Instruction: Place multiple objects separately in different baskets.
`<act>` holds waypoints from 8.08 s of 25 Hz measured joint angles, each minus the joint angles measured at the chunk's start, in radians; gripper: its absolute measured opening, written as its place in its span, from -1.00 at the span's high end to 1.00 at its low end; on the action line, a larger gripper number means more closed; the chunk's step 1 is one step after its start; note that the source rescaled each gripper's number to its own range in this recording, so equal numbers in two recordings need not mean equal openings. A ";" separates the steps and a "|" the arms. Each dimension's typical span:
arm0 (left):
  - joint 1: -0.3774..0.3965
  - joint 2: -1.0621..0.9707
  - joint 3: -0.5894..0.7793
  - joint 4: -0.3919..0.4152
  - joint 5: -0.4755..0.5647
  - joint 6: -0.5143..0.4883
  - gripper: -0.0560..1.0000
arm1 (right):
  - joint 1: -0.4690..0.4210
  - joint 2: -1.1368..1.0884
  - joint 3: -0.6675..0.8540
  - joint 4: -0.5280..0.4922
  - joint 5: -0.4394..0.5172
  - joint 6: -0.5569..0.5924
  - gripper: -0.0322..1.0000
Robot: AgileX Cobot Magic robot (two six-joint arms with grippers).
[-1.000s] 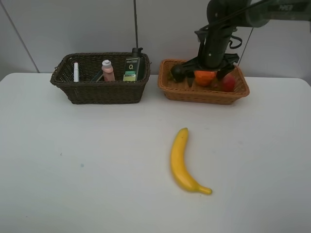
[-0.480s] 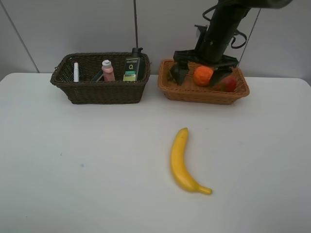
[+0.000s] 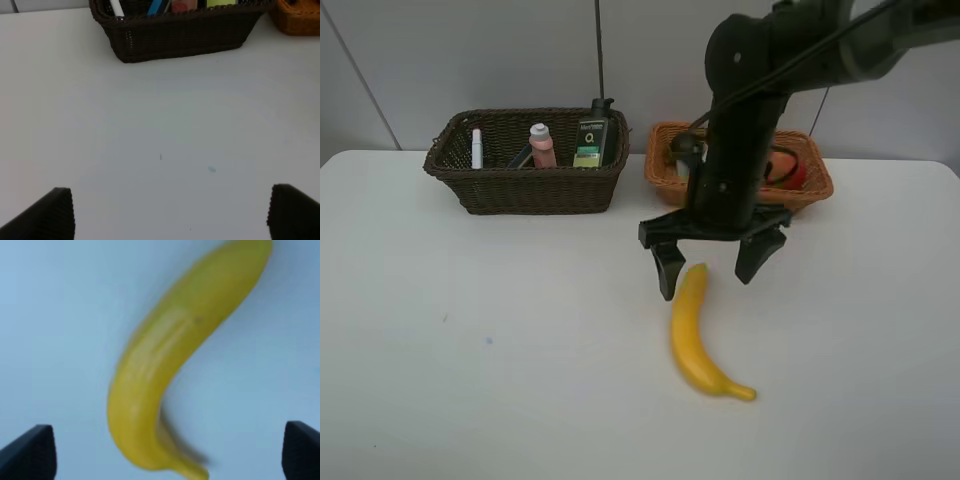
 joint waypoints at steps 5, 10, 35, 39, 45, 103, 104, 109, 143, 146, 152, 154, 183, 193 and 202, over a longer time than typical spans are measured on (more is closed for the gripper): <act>0.000 0.000 0.000 0.000 0.000 0.000 -0.92 | 0.113 -0.011 0.101 0.001 -0.108 0.067 -1.00; 0.000 0.000 0.000 0.000 0.000 0.000 -0.92 | 0.173 -0.011 0.149 0.001 -0.269 0.090 -1.00; 0.000 0.000 0.000 0.000 0.000 0.000 -0.92 | 0.174 0.035 0.172 -0.108 -0.305 0.094 -1.00; 0.000 0.000 0.000 0.000 0.000 0.000 -0.92 | 0.174 0.035 0.172 -0.108 -0.370 0.094 -1.00; 0.000 0.000 0.000 0.000 0.000 0.000 -0.92 | 0.174 0.071 0.172 -0.108 -0.408 0.094 -1.00; 0.000 0.000 0.000 0.000 0.000 0.000 -0.92 | -0.367 0.134 -0.184 -0.350 -0.726 -0.169 -0.50; 0.000 0.000 0.000 0.000 0.000 0.000 -0.92 | -0.367 0.136 -0.184 -0.350 -0.726 -0.169 -0.70; 0.000 0.000 0.000 0.000 0.000 0.000 -0.92 | -0.367 0.132 -0.186 -0.337 -0.691 -0.169 -0.98; 0.000 0.000 0.000 0.000 0.000 0.000 -0.92 | -0.644 -0.910 0.425 -0.271 -0.227 0.023 -1.00; 0.000 0.000 0.000 0.000 0.000 0.000 -0.92 | -0.644 -1.117 0.553 -0.271 -0.218 0.024 -1.00; 0.000 0.000 0.000 0.000 0.000 0.000 -0.92 | -0.644 -1.504 0.697 -0.255 -0.176 0.041 -1.00; 0.000 0.000 0.000 0.000 0.000 0.000 -0.92 | -0.644 -1.608 0.720 -0.249 -0.147 0.041 -1.00; 0.000 0.000 0.000 0.000 0.000 0.000 -0.92 | -0.644 -1.968 0.834 -0.249 -0.129 -0.012 -1.00; 0.000 0.000 0.000 0.000 0.000 0.000 -0.92 | -0.644 -1.968 0.834 -0.249 -0.129 -0.012 -1.00; 0.000 0.000 0.000 0.000 0.000 0.000 -0.92 | -0.644 -1.968 0.834 -0.249 -0.129 -0.012 -1.00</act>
